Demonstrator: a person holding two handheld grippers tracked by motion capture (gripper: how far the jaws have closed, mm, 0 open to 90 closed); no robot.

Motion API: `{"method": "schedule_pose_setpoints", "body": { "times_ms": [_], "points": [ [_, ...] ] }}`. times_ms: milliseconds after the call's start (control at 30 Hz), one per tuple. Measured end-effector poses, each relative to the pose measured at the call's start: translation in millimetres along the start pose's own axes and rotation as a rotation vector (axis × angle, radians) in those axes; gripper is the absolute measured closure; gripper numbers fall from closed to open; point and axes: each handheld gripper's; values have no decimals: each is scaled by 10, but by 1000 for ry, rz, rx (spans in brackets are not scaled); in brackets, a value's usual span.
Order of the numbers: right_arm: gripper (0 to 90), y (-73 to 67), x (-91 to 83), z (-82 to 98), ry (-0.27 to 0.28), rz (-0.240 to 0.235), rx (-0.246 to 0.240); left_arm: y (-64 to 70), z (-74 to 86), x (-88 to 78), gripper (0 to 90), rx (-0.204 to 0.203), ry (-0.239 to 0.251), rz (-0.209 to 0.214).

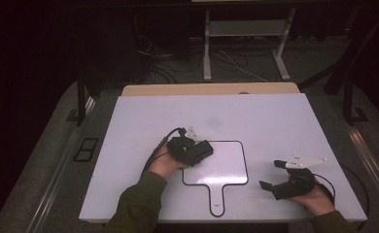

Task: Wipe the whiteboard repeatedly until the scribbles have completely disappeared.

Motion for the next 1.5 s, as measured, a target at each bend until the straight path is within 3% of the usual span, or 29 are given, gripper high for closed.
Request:
{"method": "schedule_pose_setpoints", "body": {
  "times_ms": [233,300,767,1167,1500],
  "points": [
    [19,-2,-2,-1,1,1,-2,300,16,-35,390,67,-17,62],
    [19,-3,2,-1,0,-2,-3,341,17,-41,390,84,-21,62],
    [19,-2,0,2,-4,-2,-5,-46,-19,25,390,-9,-2,2],
    [19,-3,1,2,-7,-2,-4,-266,-80,85,390,-28,-11,-31],
    [19,-1,0,3,-5,-3,-3,-514,-75,94,390,-85,4,-90]
  ]
}}
Point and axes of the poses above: each handheld gripper's, and its own axes: x roughly forward along the jaws, z roughly out of its underside, y roughly to its right, and after that the axes turned 14 degrees about y, right-handed
